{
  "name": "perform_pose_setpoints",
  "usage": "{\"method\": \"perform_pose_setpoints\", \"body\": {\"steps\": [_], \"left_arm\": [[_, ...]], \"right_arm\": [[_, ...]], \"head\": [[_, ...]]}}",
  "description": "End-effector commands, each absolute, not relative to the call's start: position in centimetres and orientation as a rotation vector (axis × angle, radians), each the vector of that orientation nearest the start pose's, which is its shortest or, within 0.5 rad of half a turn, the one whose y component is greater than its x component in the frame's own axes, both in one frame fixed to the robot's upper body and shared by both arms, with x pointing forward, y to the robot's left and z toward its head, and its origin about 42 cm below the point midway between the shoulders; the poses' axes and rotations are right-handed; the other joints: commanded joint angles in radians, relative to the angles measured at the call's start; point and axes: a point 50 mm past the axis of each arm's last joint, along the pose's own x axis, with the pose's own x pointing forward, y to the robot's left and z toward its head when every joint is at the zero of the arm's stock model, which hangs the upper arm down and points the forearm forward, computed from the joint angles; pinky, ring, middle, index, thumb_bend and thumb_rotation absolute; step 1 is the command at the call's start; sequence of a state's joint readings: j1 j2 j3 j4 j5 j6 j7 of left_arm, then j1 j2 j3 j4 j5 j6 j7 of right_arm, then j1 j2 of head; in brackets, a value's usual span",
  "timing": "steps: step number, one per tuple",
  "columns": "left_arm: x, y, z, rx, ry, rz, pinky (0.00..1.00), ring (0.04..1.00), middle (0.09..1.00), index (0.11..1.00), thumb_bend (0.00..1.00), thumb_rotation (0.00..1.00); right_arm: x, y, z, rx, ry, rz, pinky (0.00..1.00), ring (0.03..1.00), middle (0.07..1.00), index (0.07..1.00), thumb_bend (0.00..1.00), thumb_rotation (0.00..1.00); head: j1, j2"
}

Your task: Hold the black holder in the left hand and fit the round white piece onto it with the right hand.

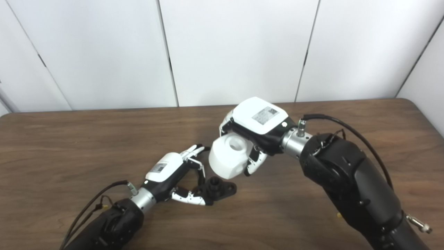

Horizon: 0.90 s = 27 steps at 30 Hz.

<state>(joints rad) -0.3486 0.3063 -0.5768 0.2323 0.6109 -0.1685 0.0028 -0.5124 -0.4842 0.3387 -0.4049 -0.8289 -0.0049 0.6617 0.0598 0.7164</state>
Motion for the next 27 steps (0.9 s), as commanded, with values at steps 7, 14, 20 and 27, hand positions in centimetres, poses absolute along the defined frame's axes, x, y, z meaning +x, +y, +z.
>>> {"method": "perform_pose_setpoints", "body": {"steps": [7, 14, 20, 27], "left_arm": [[32.4, 14.5, 7.0, 1.130, -0.172, -0.804, 0.96, 1.000, 0.967, 0.487, 0.52, 0.07], [32.4, 14.4, 7.0, 1.131, -0.168, -0.808, 0.96, 1.000, 0.963, 0.487, 0.52, 0.07], [32.4, 14.3, 7.0, 1.129, -0.177, -0.807, 0.95, 1.000, 0.961, 0.487, 0.52, 0.07], [32.3, 14.2, 7.2, 1.133, -0.174, -0.809, 0.95, 1.000, 0.966, 0.487, 0.52, 0.07]], "right_arm": [[35.3, -18.2, 32.1, -1.546, -0.636, 0.612, 0.80, 0.777, 0.706, 0.479, 0.53, 0.14], [35.5, -17.4, 31.5, -1.559, -0.633, 0.633, 0.78, 0.782, 0.709, 0.479, 0.53, 0.14], [35.7, -16.7, 31.1, -1.563, -0.615, 0.663, 0.79, 0.797, 0.724, 0.480, 0.53, 0.14], [35.7, -16.1, 30.5, -1.566, -0.613, 0.678, 0.80, 0.794, 0.721, 0.479, 0.53, 0.14]], "head": [[0.008, 0.003], [0.010, 0.010], [0.013, 0.014], [0.015, 0.019]]}}
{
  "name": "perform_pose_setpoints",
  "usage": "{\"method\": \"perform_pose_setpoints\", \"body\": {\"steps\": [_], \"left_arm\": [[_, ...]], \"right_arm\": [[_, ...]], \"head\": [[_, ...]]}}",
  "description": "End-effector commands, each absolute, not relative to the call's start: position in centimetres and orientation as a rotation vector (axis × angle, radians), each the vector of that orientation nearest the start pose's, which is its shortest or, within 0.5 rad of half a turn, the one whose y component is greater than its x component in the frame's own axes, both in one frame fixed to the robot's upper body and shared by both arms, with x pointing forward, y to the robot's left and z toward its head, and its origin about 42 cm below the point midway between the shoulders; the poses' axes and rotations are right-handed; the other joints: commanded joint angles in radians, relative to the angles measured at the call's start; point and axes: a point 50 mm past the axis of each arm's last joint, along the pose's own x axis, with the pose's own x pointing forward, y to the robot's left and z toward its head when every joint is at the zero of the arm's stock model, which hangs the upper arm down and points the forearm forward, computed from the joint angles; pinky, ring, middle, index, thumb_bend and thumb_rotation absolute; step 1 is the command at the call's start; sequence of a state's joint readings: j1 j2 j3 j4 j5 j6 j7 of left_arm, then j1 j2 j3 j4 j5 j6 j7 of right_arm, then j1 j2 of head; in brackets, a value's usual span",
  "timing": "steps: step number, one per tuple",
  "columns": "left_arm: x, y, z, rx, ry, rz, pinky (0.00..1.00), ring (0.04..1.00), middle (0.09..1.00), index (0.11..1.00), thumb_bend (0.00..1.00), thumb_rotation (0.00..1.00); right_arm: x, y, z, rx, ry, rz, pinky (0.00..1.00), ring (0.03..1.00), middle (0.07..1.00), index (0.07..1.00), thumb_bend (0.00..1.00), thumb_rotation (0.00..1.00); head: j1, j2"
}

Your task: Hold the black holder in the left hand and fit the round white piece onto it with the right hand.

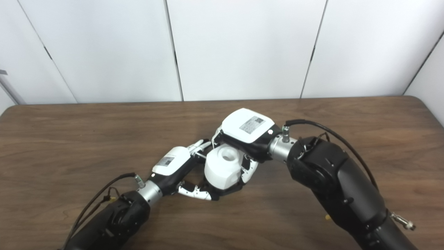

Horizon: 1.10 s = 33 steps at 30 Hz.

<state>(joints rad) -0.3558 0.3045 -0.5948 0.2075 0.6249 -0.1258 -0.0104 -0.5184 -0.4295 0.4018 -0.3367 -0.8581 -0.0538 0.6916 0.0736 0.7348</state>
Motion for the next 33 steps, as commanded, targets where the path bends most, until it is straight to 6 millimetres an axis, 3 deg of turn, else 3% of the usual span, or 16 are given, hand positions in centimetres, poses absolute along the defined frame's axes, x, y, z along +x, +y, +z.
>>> {"method": "perform_pose_setpoints", "body": {"steps": [1, 33], "left_arm": [[32.3, 14.2, 7.2, 1.137, -0.174, -0.810, 0.95, 1.000, 0.966, 0.487, 0.52, 0.07], [31.8, 13.9, 7.6, 1.138, -0.181, -0.812, 0.95, 1.000, 0.962, 0.486, 0.52, 0.07]], "right_arm": [[35.7, -16.0, 30.5, -1.564, -0.614, 0.683, 0.81, 0.794, 0.722, 0.479, 0.53, 0.14], [36.0, -14.7, 27.3, -1.546, -0.544, 0.762, 0.86, 0.815, 0.741, 0.480, 0.53, 0.14]], "head": [[0.002, 0.002], [0.011, 0.012]]}}
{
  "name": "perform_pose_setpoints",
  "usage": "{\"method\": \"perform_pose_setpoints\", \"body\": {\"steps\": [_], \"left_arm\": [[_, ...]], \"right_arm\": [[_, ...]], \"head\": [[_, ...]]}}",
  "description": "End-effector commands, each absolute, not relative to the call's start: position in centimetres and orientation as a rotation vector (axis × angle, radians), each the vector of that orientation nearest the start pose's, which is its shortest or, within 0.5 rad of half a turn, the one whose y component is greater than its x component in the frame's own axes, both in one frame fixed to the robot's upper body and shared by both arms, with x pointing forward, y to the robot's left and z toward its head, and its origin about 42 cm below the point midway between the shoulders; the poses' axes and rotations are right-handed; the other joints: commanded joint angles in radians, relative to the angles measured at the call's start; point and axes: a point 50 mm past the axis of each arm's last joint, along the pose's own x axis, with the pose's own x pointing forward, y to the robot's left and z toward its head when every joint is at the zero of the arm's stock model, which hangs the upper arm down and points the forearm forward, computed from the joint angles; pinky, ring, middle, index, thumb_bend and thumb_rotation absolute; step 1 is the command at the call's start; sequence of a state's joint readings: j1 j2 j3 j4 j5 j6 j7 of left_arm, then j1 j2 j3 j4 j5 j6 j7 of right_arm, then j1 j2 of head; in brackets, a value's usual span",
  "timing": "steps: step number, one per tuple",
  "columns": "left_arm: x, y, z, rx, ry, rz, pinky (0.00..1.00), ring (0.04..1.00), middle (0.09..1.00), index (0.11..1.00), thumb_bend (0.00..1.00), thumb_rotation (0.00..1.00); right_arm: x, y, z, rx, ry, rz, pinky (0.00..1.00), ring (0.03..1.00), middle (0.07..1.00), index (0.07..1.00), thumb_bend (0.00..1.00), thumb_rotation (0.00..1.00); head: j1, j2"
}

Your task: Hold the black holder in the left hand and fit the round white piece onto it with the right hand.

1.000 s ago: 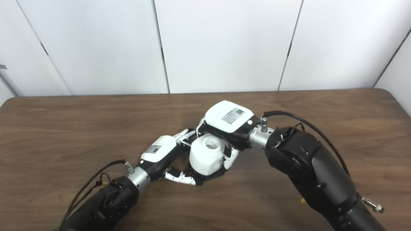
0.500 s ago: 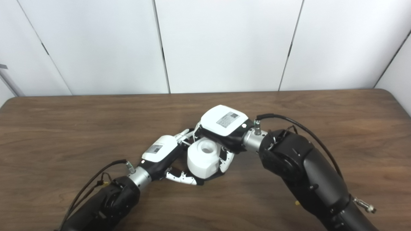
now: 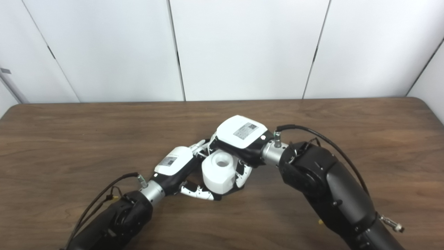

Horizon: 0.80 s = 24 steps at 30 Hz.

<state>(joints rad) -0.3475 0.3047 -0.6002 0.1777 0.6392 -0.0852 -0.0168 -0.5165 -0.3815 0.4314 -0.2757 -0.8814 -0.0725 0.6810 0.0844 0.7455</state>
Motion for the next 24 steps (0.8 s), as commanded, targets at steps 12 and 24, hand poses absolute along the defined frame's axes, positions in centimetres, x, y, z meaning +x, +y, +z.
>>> {"method": "perform_pose_setpoints", "body": {"steps": [12, 24], "left_arm": [[31.60, 13.93, 7.53, 1.134, -0.173, -0.813, 0.94, 0.991, 0.958, 0.487, 0.52, 0.07], [31.42, 14.15, 7.50, 1.128, -0.179, -0.809, 0.94, 0.986, 0.960, 0.486, 0.52, 0.07]], "right_arm": [[36.46, -15.00, 27.25, -1.572, -0.545, 0.723, 0.86, 0.815, 0.739, 0.481, 0.53, 0.14], [36.88, -15.45, 26.84, -1.564, -0.559, 0.669, 0.86, 0.807, 0.722, 0.481, 0.53, 0.14]], "head": [[0.001, -0.003], [0.007, 0.003]]}}
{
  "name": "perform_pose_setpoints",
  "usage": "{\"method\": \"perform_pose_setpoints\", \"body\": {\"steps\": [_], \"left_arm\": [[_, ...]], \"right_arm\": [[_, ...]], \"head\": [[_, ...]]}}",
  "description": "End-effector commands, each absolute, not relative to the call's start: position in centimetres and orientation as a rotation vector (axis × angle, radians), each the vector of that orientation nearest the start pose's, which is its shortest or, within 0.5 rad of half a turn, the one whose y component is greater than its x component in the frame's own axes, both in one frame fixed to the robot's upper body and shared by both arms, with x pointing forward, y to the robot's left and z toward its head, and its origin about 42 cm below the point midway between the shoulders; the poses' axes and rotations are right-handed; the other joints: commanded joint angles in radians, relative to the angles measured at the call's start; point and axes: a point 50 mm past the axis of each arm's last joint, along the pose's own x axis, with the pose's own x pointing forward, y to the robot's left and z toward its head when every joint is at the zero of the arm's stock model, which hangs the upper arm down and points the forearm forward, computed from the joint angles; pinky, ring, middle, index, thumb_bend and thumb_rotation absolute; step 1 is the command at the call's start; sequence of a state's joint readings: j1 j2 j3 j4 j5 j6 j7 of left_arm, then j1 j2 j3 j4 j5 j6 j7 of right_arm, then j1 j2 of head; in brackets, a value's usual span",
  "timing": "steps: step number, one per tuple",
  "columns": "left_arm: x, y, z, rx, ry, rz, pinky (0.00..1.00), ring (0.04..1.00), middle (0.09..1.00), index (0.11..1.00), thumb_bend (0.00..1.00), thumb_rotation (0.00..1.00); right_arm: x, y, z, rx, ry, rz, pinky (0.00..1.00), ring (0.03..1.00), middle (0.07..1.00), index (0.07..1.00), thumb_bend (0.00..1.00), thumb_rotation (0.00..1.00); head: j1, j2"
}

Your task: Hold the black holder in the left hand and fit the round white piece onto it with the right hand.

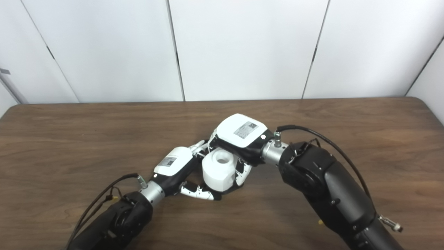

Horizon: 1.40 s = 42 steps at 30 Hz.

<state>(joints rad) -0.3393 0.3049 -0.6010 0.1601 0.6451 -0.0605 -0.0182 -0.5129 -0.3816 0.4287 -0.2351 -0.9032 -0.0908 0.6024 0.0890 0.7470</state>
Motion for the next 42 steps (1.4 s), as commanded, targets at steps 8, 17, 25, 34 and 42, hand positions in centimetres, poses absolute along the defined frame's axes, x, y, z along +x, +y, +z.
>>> {"method": "perform_pose_setpoints", "body": {"steps": [8, 17, 25, 34, 42], "left_arm": [[31.5, 14.5, 7.8, 1.132, -0.169, -0.817, 0.95, 0.994, 0.967, 0.486, 0.52, 0.07], [31.5, 14.4, 7.9, 1.141, -0.171, -0.810, 0.93, 0.981, 0.963, 0.486, 0.52, 0.07], [31.7, 14.2, 8.1, 1.139, -0.162, -0.811, 0.95, 0.985, 0.969, 0.485, 0.52, 0.07], [31.7, 14.2, 7.9, 1.134, -0.172, -0.809, 0.93, 0.976, 0.961, 0.485, 0.52, 0.07], [31.6, 14.2, 7.9, 1.135, -0.169, -0.811, 0.94, 0.979, 0.962, 0.485, 0.52, 0.07]], "right_arm": [[36.0, -15.8, 26.0, -1.564, -0.547, 0.732, 0.84, 0.793, 0.715, 0.481, 0.53, 0.14], [35.2, -16.1, 25.4, -1.564, -0.555, 0.780, 0.85, 0.790, 0.724, 0.481, 0.53, 0.14], [34.8, -16.1, 25.0, -1.556, -0.559, 0.863, 0.86, 0.801, 0.728, 0.481, 0.53, 0.14], [34.7, -15.8, 25.4, -1.547, -0.558, 0.906, 0.88, 0.794, 0.730, 0.481, 0.53, 0.14], [34.9, -15.9, 25.9, -1.541, -0.551, 0.841, 0.79, 0.777, 0.746, 0.599, 0.69, 0.16]], "head": [[-0.004, 0.012], [0.001, 0.020], [0.007, 0.024], [0.005, 0.024], [0.001, 0.023]]}}
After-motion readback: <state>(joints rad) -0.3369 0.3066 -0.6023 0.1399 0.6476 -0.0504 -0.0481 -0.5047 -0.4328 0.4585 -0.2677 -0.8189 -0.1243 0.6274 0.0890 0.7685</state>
